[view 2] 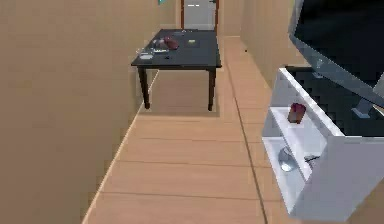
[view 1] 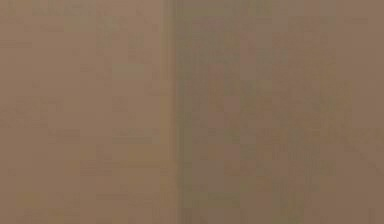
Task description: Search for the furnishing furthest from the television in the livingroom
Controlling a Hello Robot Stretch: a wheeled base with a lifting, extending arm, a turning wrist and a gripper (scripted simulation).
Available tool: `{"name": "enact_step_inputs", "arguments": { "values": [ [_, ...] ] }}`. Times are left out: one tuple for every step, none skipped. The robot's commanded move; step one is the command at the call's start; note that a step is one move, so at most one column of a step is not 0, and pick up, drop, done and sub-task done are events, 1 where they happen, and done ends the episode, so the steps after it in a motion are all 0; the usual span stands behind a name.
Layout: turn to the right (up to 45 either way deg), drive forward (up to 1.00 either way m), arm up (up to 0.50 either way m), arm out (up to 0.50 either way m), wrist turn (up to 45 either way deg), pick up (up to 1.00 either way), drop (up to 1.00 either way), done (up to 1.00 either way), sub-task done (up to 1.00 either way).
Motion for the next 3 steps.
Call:
{"name": "enact_step_inputs", "arguments": {
  "values": [
    [-45.0,0.0,0.0,0.0,0.0,0.0,0.0,0.0,0.0],
    [-12.0,0.0,0.0,0.0,0.0,0.0,0.0,0.0,0.0],
    [0.0,0.2,0.0,0.0,0.0,0.0,0.0,0.0,0.0]
  ]
}}
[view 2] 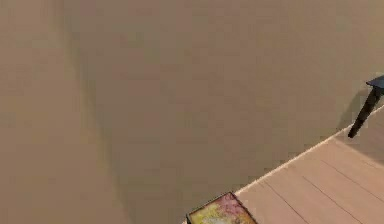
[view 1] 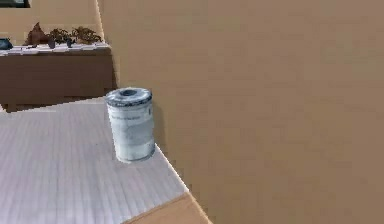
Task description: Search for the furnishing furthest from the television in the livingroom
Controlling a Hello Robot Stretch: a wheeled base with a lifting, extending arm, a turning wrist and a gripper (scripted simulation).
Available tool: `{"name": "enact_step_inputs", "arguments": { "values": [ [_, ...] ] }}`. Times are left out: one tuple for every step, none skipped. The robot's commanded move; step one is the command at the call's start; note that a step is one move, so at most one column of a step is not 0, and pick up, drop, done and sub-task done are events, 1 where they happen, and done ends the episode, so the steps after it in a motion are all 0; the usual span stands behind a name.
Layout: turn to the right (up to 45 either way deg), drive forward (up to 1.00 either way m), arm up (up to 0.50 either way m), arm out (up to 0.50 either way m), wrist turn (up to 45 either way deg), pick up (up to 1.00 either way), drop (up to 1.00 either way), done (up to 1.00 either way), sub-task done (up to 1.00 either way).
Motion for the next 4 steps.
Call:
{"name": "enact_step_inputs", "arguments": {
  "values": [
    [-45.0,0.0,0.0,0.0,0.0,0.0,0.0,0.0,0.0],
    [-45.0,0.0,0.0,0.0,0.0,0.0,0.0,0.0,0.0],
    [-45.0,0.0,0.0,0.0,0.0,0.0,0.0,0.0,0.0],
    [-42.0,0.0,0.0,0.0,0.0,0.0,0.0,0.0,0.0]
  ]
}}
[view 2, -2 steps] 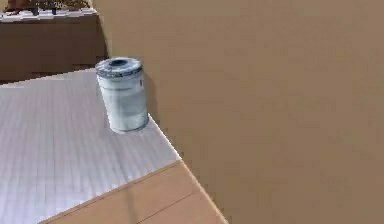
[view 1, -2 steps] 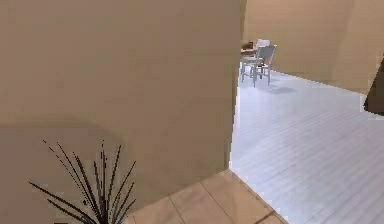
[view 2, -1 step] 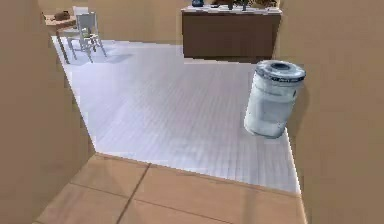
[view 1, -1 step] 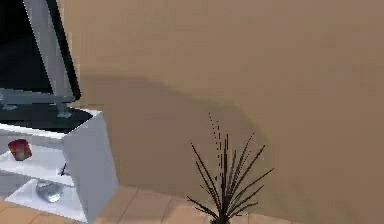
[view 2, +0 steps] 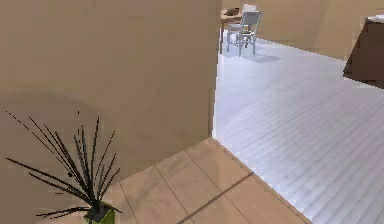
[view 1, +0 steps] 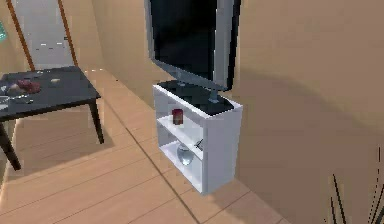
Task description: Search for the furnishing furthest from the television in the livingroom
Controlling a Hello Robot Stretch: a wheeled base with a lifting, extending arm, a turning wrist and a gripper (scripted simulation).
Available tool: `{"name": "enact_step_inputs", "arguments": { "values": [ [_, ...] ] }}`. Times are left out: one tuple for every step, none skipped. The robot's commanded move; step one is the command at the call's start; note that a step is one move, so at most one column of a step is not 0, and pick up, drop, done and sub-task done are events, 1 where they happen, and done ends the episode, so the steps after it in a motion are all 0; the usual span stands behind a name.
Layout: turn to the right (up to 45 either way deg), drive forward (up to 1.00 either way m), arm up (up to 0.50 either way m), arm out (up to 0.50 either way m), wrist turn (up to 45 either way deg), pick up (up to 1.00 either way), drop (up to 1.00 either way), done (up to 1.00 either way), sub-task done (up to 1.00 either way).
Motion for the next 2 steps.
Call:
{"name": "enact_step_inputs", "arguments": {
  "values": [
    [0.0,0.2,0.0,0.0,0.0,0.0,0.0,0.0,0.0],
    [-33.0,0.0,0.0,0.0,0.0,0.0,0.0,0.0,0.0]
  ]
}}
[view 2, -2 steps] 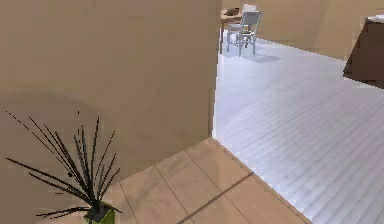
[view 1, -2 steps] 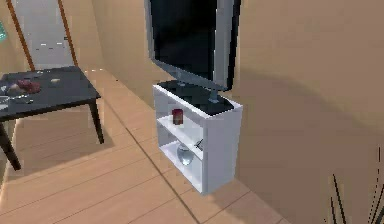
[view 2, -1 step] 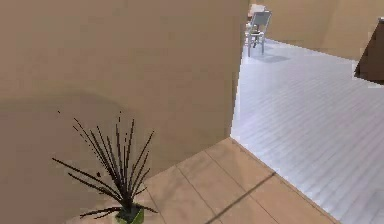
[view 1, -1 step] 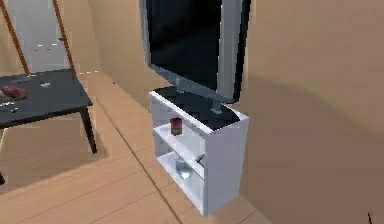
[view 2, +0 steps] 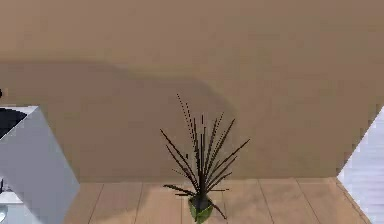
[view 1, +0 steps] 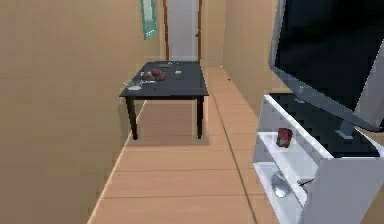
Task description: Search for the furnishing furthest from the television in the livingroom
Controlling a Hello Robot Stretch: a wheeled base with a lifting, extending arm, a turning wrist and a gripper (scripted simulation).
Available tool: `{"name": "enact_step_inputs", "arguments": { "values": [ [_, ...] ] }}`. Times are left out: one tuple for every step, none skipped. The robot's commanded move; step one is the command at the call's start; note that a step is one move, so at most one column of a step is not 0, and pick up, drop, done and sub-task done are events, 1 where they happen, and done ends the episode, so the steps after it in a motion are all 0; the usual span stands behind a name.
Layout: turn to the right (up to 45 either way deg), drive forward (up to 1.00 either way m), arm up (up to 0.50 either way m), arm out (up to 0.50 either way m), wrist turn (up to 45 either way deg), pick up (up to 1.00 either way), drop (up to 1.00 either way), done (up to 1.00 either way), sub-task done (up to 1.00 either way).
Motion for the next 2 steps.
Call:
{"name": "enact_step_inputs", "arguments": {
  "values": [
    [0.0,1.0,0.0,0.0,0.0,0.0,0.0,0.0,0.0],
    [0.0,0.3,0.0,0.0,0.0,0.0,0.0,0.0,0.0]
  ]
}}
